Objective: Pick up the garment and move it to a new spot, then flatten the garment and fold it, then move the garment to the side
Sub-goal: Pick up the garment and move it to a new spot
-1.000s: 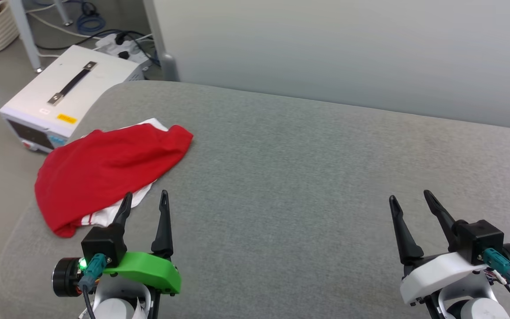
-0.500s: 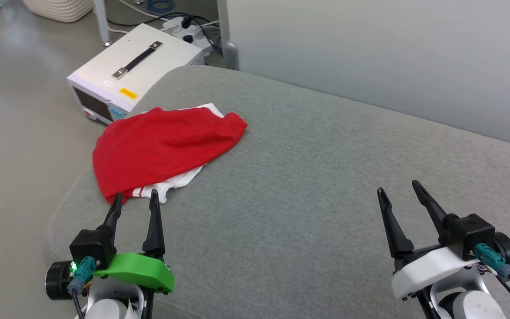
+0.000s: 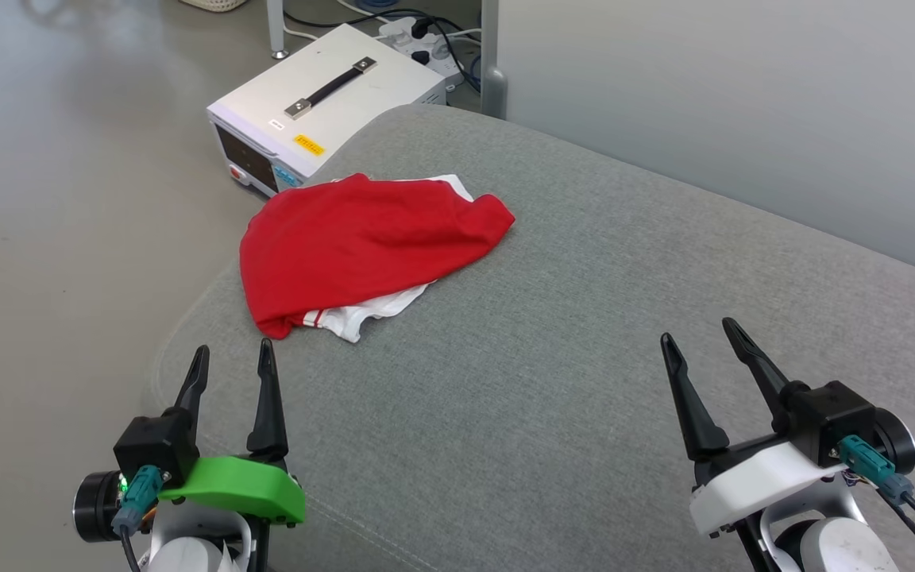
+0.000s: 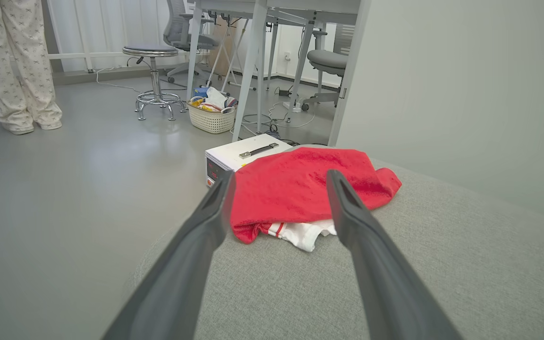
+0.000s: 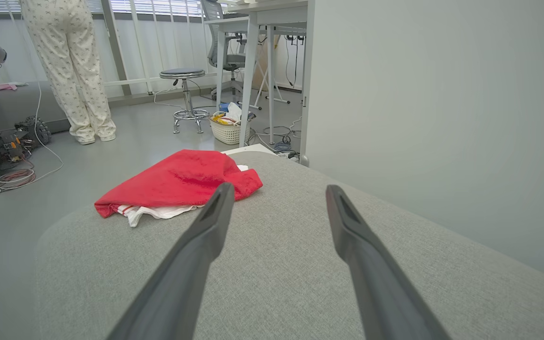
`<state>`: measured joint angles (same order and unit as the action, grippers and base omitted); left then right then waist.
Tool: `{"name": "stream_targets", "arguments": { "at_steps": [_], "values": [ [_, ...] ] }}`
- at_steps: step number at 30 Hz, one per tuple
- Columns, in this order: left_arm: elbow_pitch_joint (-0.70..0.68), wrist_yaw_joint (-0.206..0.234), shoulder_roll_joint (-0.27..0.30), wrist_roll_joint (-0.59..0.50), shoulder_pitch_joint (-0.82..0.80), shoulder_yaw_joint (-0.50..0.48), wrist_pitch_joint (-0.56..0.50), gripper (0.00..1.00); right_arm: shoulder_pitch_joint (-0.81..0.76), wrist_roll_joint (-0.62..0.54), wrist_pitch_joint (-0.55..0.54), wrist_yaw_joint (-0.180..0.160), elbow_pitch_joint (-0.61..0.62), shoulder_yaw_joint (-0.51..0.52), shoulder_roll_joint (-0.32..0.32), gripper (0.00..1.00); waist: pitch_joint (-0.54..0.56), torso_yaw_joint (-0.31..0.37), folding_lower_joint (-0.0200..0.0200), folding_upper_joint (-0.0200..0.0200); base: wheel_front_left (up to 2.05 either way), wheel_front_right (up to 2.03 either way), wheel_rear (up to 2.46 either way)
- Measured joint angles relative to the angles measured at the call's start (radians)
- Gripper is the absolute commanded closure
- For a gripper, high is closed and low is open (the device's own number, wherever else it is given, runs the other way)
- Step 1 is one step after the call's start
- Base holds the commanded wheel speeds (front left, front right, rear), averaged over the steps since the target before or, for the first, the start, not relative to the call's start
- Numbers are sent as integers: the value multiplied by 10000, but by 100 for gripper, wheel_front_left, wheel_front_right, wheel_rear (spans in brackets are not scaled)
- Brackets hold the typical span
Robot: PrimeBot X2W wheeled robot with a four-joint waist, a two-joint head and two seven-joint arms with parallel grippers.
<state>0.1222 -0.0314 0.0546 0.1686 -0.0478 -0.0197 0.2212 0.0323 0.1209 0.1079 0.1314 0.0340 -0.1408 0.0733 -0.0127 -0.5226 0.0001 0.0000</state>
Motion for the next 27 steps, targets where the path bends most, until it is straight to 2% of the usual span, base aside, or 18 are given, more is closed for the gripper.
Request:
{"name": "stream_targets", "arguments": {
  "at_steps": [15,22,27],
  "values": [
    [217,-44,0,234,-355,-25,332,0,331,247,127,0,96,-199,136,0,-416,-266,-1,0,0,0,0],
    [378,-84,-2,470,-1057,-102,347,0,693,253,56,0,449,-207,407,0,-968,75,-2,0,0,0,0],
    [665,-127,8,512,-2118,-247,347,0,1139,276,-159,0,874,-100,848,0,-1589,497,-1,0,0,0,0]
  ]
}}
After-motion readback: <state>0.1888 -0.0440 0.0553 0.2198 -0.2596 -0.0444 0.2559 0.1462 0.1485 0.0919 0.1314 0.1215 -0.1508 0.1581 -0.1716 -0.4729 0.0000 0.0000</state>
